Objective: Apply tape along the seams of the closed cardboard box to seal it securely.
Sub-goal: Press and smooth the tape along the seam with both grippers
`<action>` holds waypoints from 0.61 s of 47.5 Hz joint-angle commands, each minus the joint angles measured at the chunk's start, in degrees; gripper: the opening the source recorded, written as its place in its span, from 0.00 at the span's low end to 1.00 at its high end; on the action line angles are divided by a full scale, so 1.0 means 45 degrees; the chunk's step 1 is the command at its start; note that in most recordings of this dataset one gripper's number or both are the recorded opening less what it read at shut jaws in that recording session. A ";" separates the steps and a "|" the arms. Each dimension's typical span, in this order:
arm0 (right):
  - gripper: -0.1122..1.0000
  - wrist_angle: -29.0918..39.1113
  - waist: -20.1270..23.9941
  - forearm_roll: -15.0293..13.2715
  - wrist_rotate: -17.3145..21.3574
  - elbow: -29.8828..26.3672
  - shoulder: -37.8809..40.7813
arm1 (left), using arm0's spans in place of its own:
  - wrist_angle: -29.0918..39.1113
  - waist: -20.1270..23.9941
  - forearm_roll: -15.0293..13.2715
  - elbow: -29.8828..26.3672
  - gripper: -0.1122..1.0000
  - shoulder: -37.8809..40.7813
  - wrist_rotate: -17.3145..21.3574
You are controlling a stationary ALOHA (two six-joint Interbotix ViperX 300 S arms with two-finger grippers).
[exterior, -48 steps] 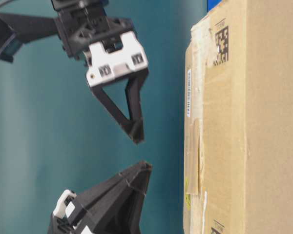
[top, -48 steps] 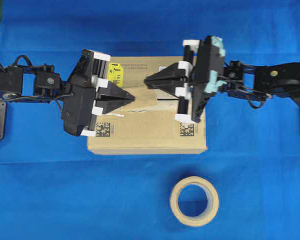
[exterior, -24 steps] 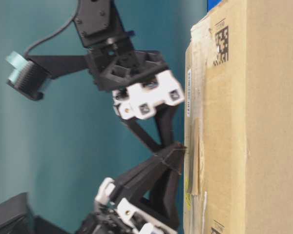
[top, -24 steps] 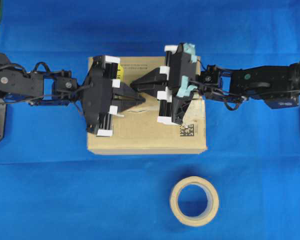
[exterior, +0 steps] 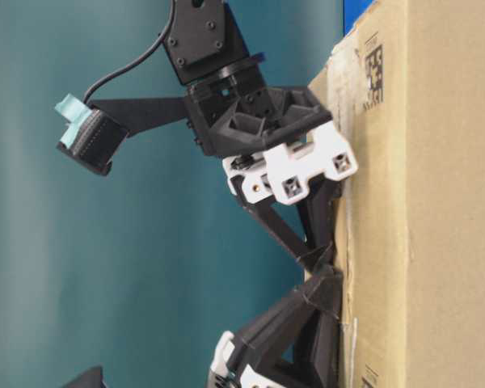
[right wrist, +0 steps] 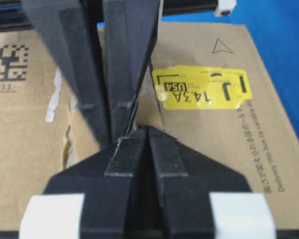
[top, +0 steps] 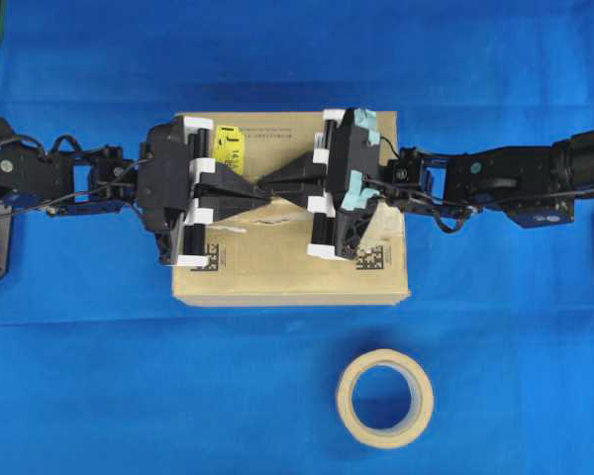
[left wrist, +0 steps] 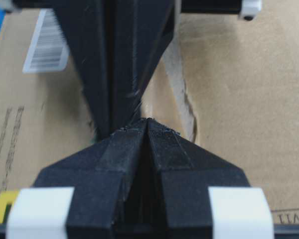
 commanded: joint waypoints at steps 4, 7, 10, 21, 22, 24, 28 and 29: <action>0.10 0.0078 0.0293 0.0254 0.0020 0.0293 -0.0156 | -0.0020 0.0215 -0.0762 0.0352 0.10 -0.0039 -0.0020; 0.10 0.0117 0.0293 0.0371 0.0020 0.0508 -0.0195 | -0.0039 0.0234 -0.1016 0.0527 0.10 -0.0039 -0.0020; 0.10 0.0137 0.0312 0.0488 0.0020 0.0742 -0.0273 | -0.0059 0.0254 -0.1270 0.0684 0.10 -0.0039 -0.0020; 0.10 0.0039 0.0312 0.0898 0.0020 0.1758 -0.0801 | -0.0098 0.0273 -0.2012 0.1465 0.10 -0.0020 -0.0039; 0.10 0.0000 0.0312 0.0937 0.0020 0.1836 -0.0859 | -0.0098 0.0273 -0.2070 0.1543 0.10 -0.0020 -0.0039; 0.10 -0.0059 0.0312 0.1035 0.0020 0.1992 -0.0898 | -0.0098 0.0273 -0.2129 0.1660 0.10 -0.0020 -0.0039; 0.10 -0.0234 0.0312 0.1211 0.0020 0.2266 -0.1055 | -0.0098 0.0273 -0.2227 0.1777 0.10 -0.0039 -0.0039; 0.10 -0.0293 0.0312 0.1230 0.0020 0.2305 -0.1074 | -0.0098 0.0273 -0.2227 0.1777 0.10 -0.0039 -0.0039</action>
